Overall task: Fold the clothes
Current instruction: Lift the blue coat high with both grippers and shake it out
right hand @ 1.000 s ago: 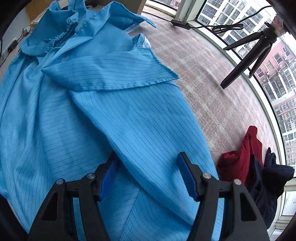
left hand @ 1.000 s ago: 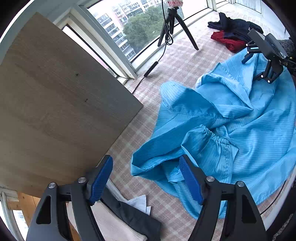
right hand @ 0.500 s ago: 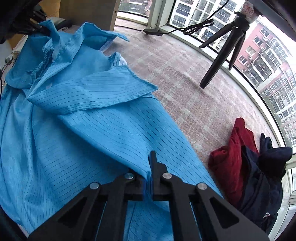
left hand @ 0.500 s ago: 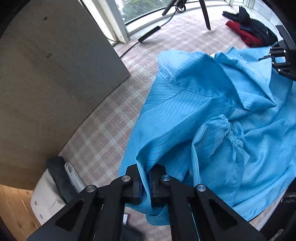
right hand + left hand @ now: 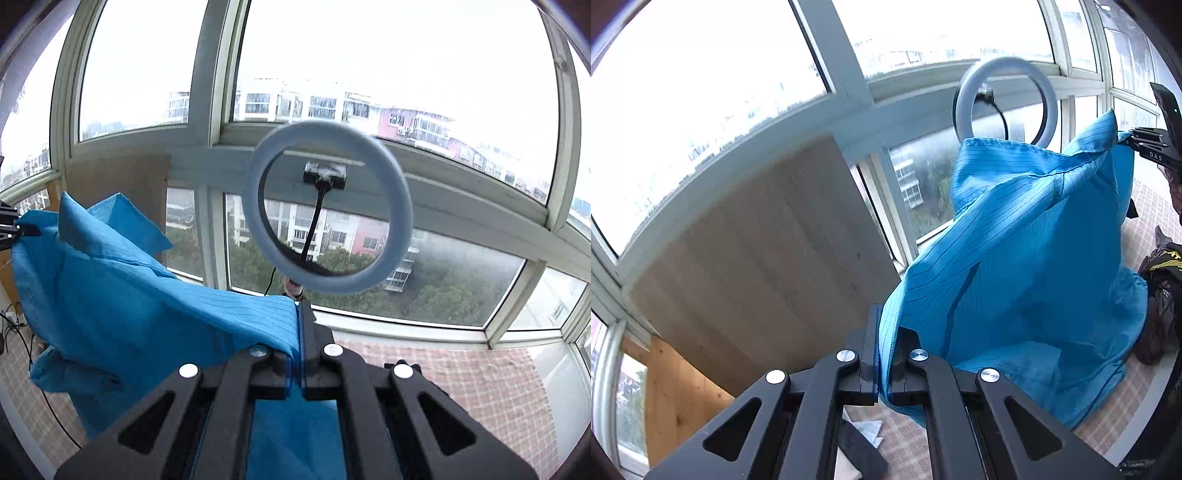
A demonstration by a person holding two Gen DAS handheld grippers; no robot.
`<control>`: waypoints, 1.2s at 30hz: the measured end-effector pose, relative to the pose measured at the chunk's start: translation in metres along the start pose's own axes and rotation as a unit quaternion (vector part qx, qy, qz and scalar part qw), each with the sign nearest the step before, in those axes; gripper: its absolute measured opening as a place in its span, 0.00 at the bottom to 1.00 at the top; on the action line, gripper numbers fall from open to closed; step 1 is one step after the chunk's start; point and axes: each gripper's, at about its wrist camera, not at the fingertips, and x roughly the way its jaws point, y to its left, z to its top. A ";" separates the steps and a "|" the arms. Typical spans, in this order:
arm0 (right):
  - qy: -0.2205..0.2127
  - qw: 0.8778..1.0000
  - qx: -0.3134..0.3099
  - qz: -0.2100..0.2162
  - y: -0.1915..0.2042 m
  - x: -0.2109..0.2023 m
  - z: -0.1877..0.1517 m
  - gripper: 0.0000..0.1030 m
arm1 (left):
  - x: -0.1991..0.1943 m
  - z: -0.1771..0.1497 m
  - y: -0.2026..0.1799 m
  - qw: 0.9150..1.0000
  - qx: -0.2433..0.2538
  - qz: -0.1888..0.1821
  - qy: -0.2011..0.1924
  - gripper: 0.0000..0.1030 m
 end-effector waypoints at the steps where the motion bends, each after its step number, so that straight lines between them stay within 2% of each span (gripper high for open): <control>1: -0.020 1.000 0.002 -0.005 0.001 -0.020 0.014 0.02 | -0.024 0.008 0.000 1.000 0.006 0.012 -0.020 0.01; 7: -0.132 0.991 -0.006 -0.018 0.018 -0.144 0.069 0.02 | -0.155 0.027 0.006 0.992 0.012 0.065 -0.106 0.02; 10: -0.179 0.984 -0.016 -0.019 0.038 -0.204 0.082 0.02 | -0.213 0.024 0.009 0.986 0.012 0.090 -0.140 0.02; 15: -0.231 0.972 -0.030 -0.018 0.068 -0.286 0.096 0.02 | -0.294 0.012 0.015 0.976 0.003 0.115 -0.187 0.02; 19: -0.259 0.964 -0.050 -0.027 0.094 -0.328 0.103 0.02 | -0.342 0.007 0.020 0.966 0.003 0.149 -0.213 0.02; 23: -0.259 0.964 -0.057 -0.035 0.107 -0.333 0.111 0.02 | -0.367 0.014 0.031 0.961 0.005 0.167 -0.221 0.03; 25: -0.250 0.966 -0.054 -0.033 0.098 -0.327 0.116 0.02 | -0.362 0.019 0.038 0.961 0.008 0.170 -0.216 0.04; 28: -0.221 0.974 -0.050 -0.034 0.091 -0.313 0.107 0.02 | -0.335 0.025 0.040 0.969 -0.002 0.159 -0.188 0.04; 31: -0.168 0.985 -0.033 -0.025 0.087 -0.247 0.095 0.02 | -0.261 0.028 0.052 0.981 -0.022 0.133 -0.142 0.02; 36: -0.059 0.997 -0.018 -0.039 0.079 -0.096 0.067 0.02 | -0.100 0.026 0.063 0.993 -0.040 0.103 -0.044 0.02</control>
